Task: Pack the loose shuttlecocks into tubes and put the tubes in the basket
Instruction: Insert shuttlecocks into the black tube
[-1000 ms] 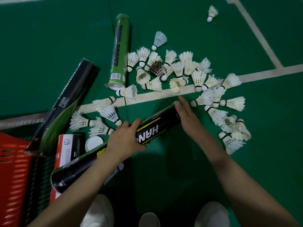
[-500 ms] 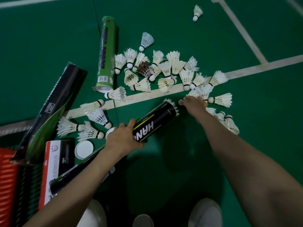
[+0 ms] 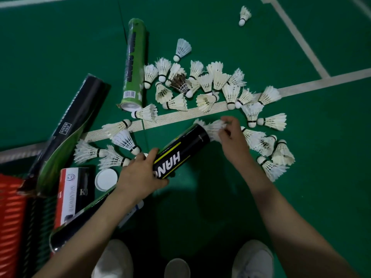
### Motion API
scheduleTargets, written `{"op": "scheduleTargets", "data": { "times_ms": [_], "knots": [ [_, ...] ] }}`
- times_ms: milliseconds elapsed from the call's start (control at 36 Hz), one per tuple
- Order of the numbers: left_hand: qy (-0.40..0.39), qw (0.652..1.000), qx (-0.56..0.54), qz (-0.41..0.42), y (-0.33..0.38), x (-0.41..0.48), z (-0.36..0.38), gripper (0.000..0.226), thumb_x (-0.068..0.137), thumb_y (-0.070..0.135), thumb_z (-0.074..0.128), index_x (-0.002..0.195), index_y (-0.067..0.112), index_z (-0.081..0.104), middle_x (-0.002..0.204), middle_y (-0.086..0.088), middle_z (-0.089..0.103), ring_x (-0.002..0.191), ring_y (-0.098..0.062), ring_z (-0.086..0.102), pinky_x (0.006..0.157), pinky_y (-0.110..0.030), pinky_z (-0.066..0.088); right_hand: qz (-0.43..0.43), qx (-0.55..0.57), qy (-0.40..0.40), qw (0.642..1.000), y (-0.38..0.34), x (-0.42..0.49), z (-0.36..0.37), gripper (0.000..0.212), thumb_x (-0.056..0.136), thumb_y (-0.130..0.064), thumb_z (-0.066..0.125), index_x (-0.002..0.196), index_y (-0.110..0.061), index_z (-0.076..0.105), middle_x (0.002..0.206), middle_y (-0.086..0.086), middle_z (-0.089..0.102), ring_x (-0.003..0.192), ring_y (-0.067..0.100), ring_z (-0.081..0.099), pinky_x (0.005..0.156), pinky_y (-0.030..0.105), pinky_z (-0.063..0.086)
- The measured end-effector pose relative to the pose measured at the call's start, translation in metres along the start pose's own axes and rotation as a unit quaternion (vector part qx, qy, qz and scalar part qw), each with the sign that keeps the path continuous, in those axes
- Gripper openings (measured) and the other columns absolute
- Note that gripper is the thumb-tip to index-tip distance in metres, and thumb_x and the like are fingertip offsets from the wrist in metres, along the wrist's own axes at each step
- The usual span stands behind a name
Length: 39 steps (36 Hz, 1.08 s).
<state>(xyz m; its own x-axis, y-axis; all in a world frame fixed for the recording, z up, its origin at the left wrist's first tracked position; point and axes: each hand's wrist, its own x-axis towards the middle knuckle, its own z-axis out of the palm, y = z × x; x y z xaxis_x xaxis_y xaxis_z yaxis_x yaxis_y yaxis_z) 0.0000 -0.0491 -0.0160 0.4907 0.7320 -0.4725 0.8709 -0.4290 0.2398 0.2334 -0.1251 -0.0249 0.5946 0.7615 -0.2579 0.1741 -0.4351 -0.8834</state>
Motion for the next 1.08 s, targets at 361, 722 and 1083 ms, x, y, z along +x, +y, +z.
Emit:
{"op": "scheduleTargets", "data": {
  "times_ms": [361, 722, 1083],
  "knots": [
    [0.015, 0.999, 0.029, 0.026, 0.014, -0.006, 0.001, 0.089, 0.067, 0.053, 0.071, 0.140, 0.031, 0.026, 0.113, -0.008, 0.050, 0.106, -0.030, 0.053, 0.084, -0.037, 0.046, 0.064, 0.052, -0.059, 0.995, -0.005, -0.020, -0.003, 0.048, 0.102, -0.042, 0.025, 0.148, -0.027, 0.029, 0.151, -0.006, 0.032, 0.136, 0.007, 0.030, 0.105, 0.018, 0.018],
    [0.013, 0.998, 0.047, 0.049, 0.028, 0.000, 0.017, 0.091, 0.069, 0.053, 0.071, 0.144, 0.032, 0.024, 0.116, -0.008, 0.049, 0.111, -0.030, 0.050, 0.086, -0.037, 0.043, 0.130, 0.086, -0.057, 0.986, 0.021, -0.016, 0.005, 0.036, 0.097, -0.043, 0.044, 0.128, -0.025, 0.051, 0.124, -0.002, 0.055, 0.112, 0.014, 0.052, 0.091, 0.026, 0.038],
    [-0.043, 0.998, 0.032, 0.040, 0.036, 0.005, 0.027, 0.096, 0.068, 0.057, 0.071, 0.145, 0.030, 0.020, 0.119, -0.010, 0.050, 0.111, -0.030, 0.052, 0.088, -0.038, 0.047, 0.215, -0.030, 0.198, 0.956, 0.060, 0.023, -0.029, 0.028, 0.089, -0.016, 0.054, 0.117, -0.019, 0.058, 0.133, 0.010, 0.027, 0.119, 0.030, 0.040, 0.089, 0.029, 0.043]
  ]
}}
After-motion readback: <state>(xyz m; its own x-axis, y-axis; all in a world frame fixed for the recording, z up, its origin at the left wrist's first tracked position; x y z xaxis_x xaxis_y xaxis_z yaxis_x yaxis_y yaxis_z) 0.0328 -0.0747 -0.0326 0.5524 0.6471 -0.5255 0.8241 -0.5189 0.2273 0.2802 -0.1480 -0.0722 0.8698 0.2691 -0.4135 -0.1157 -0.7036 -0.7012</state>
